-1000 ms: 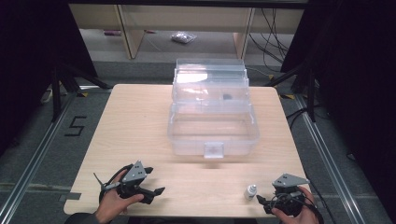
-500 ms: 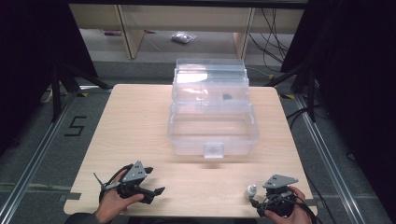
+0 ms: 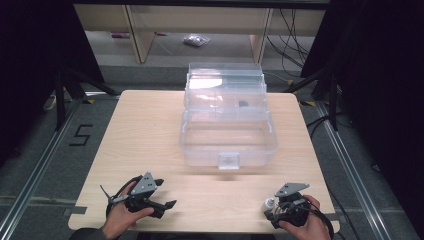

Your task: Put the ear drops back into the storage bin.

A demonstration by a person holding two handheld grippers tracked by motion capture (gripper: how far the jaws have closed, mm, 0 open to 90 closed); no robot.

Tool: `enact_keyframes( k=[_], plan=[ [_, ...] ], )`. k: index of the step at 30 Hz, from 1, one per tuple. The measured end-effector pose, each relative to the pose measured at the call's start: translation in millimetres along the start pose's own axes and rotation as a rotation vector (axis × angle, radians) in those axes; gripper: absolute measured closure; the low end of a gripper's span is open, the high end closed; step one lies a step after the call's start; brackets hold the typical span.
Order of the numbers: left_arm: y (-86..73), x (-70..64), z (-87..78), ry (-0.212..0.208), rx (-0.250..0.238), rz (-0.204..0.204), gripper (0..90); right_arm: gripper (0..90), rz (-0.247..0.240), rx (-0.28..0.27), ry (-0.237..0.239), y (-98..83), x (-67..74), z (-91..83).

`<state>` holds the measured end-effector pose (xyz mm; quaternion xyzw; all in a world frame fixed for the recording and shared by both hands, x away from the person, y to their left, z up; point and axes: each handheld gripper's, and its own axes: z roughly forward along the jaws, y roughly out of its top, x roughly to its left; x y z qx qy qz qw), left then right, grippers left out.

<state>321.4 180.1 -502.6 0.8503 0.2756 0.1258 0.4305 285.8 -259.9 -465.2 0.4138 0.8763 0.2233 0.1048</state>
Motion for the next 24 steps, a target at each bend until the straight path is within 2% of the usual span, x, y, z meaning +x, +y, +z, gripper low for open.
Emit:
enact_keyframes(
  k=[1,2,4,7,8,9,10,11,14,16,18,19,20,24],
  plan=[
    [0.1,-0.1,-0.2,0.002,0.002,0.000,14.8,27.3,0.008,0.003,0.007,1.5,0.4,-0.2],
    [0.1,-0.1,-0.2,0.002,0.002,0.000,14.8,27.9,-0.040,-0.010,-0.006,3.0,-2.3,0.9],
    [0.1,-0.1,-0.2,0.002,0.001,0.000,14.9,29.3,-0.040,0.001,-0.007,6.4,-1.5,1.2],
    [-0.1,-0.7,0.3,0.003,-0.006,-0.011,14.8,30.8,-0.065,0.013,-0.006,12.0,-1.3,2.7],
    [-0.1,-0.4,0.5,0.001,-0.008,-0.009,14.8,31.5,-0.054,0.028,-0.001,13.7,0.1,3.1],
    [-0.1,-0.8,0.3,0.003,-0.008,-0.012,14.9,31.8,-0.068,0.032,0.004,16.0,-0.8,3.7],
    [-0.1,-0.9,0.3,0.003,-0.009,-0.013,14.9,32.2,-0.042,0.048,0.005,17.6,2.3,4.5],
    [-0.1,-1.2,0.5,0.002,-0.013,-0.017,14.9,33.8,-0.070,0.058,0.011,20.8,1.1,6.2],
    [-0.1,-0.5,0.1,0.004,-0.006,-0.008,14.9,35.6,-0.088,0.070,0.013,23.2,0.4,7.7],
    [-0.1,-1.0,0.4,0.002,-0.010,-0.013,14.8,37.6,-0.093,0.083,0.018,24.8,0.8,8.8],
    [0.1,-0.1,-0.4,0.003,0.001,0.001,14.8,39.2,-0.091,0.093,0.024,26.0,1.6,9.7],
    [-0.1,-1.0,0.3,0.002,-0.010,-0.012,14.8,40.3,-0.107,0.101,0.028,26.7,0.5,10.1],
    [-0.1,-0.9,0.3,0.003,-0.009,-0.011,14.9,41.0,-0.101,0.104,0.015,27.3,0.9,11.4],
    [0.0,-0.8,0.3,0.003,-0.009,-0.011,14.9,43.6,-0.111,0.121,0.023,28.5,-0.4,12.9]
  ],
)
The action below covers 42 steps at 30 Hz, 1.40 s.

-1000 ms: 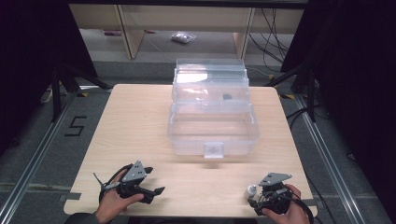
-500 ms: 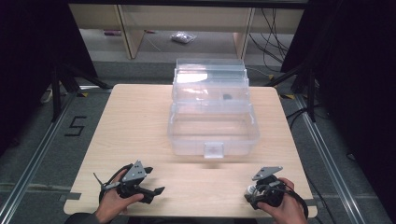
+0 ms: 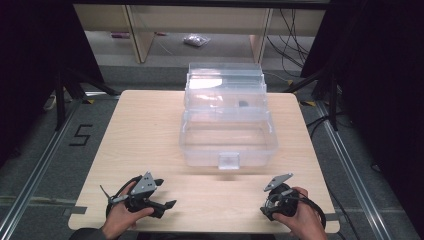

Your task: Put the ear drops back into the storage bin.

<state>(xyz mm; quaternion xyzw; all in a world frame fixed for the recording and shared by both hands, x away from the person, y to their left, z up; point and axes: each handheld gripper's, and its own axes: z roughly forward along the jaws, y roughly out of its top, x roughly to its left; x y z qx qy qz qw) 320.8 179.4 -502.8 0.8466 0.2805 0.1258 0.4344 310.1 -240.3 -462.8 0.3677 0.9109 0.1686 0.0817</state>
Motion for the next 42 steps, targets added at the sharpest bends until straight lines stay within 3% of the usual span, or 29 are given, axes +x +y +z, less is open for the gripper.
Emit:
enact_keyframes(
  k=[3,5,13,17,18,20,21,25,29,30,31,42],
  plan=[
    [0.2,0.8,-0.7,0.000,0.010,0.012,14.9,45.6,-0.024,0.012,0.012,1.5,-1.3,1.7],
    [0.1,0.8,-0.6,0.000,0.010,0.012,14.9,46.2,-0.007,0.022,0.001,1.9,-0.4,2.1],
    [0.2,0.7,-0.7,0.000,0.009,0.012,14.8,51.8,-0.015,0.044,0.023,4.7,-0.5,5.3],
    [0.1,0.8,-0.6,0.000,0.010,0.012,14.8,55.1,-0.049,0.045,0.020,6.3,-1.2,6.1],
    [0.0,0.7,-0.6,0.000,0.009,0.013,14.9,55.6,-0.034,0.047,0.024,6.5,0.2,6.5],
    [-0.2,0.7,-0.5,0.000,0.007,0.015,14.9,56.8,-0.049,0.046,0.025,7.4,-1.6,6.9],
    [-0.1,0.7,-0.5,0.000,0.007,0.016,14.8,58.0,-0.017,0.065,0.014,7.7,-0.2,7.4],
    [-0.1,0.7,-0.5,0.000,0.007,0.015,14.9,60.0,-0.065,0.062,0.019,9.3,-0.3,8.2],
    [-0.3,0.7,0.1,-0.001,0.001,0.015,14.9,60.1,-0.069,0.071,0.006,10.8,1.1,7.5],
    [-0.4,0.7,0.1,-0.001,0.001,0.015,14.9,60.1,-0.036,0.088,0.019,11.2,2.5,6.2],
    [-0.1,1.1,-0.4,-0.009,0.008,0.015,14.8,60.1,-0.067,0.068,0.017,12.3,0.0,5.1],
    [0.1,1.3,-0.4,-0.009,0.012,0.013,14.9,60.2,-0.090,0.053,0.017,33.4,-11.0,-17.9]
  ],
)
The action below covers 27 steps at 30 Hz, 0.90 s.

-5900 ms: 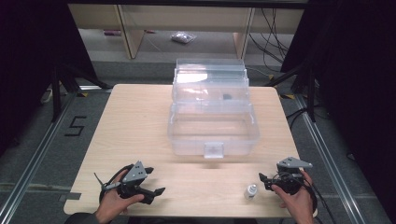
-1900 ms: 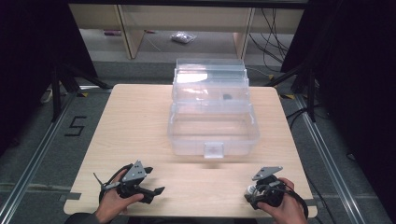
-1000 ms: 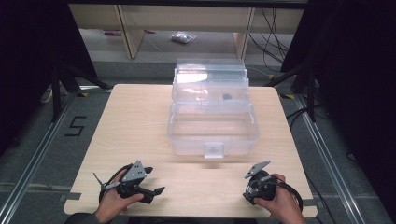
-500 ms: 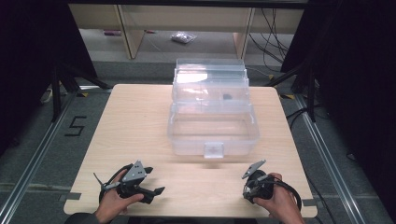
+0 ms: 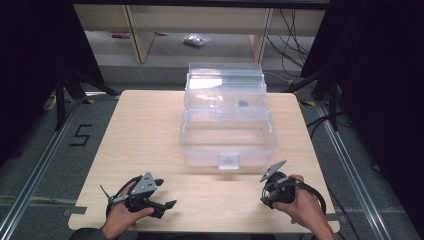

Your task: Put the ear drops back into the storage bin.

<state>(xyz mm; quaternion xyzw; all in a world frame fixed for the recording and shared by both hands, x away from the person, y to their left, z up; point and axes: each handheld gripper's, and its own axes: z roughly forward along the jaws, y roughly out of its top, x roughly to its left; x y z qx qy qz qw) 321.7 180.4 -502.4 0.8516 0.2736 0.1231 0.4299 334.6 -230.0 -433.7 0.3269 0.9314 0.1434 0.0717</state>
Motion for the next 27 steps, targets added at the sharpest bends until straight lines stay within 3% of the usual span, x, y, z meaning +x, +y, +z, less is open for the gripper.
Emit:
enact_keyframes(
  k=[1,3,8,27],
  plan=[
    [-0.3,-1.9,1.2,0.001,-0.017,-0.023,14.9,60.2,-0.002,-0.006,0.002,4.2,-4.0,-4.6],
    [0.0,-0.1,0.1,0.003,-0.001,-0.004,14.8,60.2,0.003,-0.002,-0.003,6.1,-5.5,-7.3],
    [-0.3,-1.3,1.1,-0.002,-0.015,-0.019,14.9,60.2,0.020,-0.001,-0.007,14.3,-13.8,-18.7],
    [-0.4,-0.8,1.2,-0.005,-0.013,-0.018,14.9,60.2,-0.015,-0.004,-0.006,48.1,-39.5,-52.1]
  ],
)
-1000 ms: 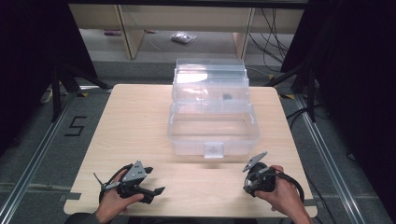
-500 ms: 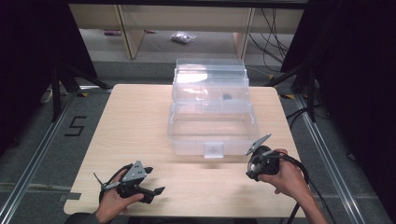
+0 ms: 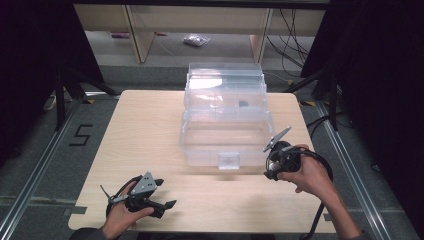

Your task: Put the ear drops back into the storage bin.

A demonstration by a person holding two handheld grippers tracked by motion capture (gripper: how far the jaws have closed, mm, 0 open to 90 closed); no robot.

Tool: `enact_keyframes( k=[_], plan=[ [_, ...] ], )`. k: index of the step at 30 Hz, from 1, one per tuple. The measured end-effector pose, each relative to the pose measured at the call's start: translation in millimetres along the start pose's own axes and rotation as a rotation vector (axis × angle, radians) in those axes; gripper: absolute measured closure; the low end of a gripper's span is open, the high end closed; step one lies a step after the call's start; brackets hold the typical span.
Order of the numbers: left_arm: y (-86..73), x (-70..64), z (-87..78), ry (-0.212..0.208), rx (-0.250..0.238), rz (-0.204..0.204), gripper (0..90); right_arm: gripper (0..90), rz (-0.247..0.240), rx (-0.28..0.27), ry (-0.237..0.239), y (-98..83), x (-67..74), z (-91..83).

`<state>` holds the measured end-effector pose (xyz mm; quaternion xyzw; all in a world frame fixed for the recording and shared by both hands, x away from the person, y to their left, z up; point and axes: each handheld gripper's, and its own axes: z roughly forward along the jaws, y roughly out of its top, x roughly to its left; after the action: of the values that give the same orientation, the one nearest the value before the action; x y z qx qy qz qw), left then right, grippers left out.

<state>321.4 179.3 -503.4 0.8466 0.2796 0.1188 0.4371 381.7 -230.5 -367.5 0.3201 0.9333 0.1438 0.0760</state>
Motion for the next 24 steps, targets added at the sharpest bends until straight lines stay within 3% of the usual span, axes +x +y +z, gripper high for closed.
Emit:
enact_keyframes(
  k=[14,17,20,24],
  plan=[
    [-0.3,-0.8,1.1,0.005,-0.011,-0.009,14.9,60.2,0.011,0.021,0.011,26.1,-18.8,-15.0],
    [-0.1,1.3,0.1,0.011,0.006,0.024,14.9,60.2,0.017,0.028,0.002,31.4,-24.2,-16.3],
    [-0.3,-0.7,1.1,0.004,-0.009,-0.007,14.8,60.2,0.013,0.034,0.004,39.9,-30.9,-15.2],
    [-0.3,-0.7,1.1,0.002,-0.009,-0.007,14.9,60.2,0.023,0.037,0.004,46.9,-34.8,-14.6]
  ],
)
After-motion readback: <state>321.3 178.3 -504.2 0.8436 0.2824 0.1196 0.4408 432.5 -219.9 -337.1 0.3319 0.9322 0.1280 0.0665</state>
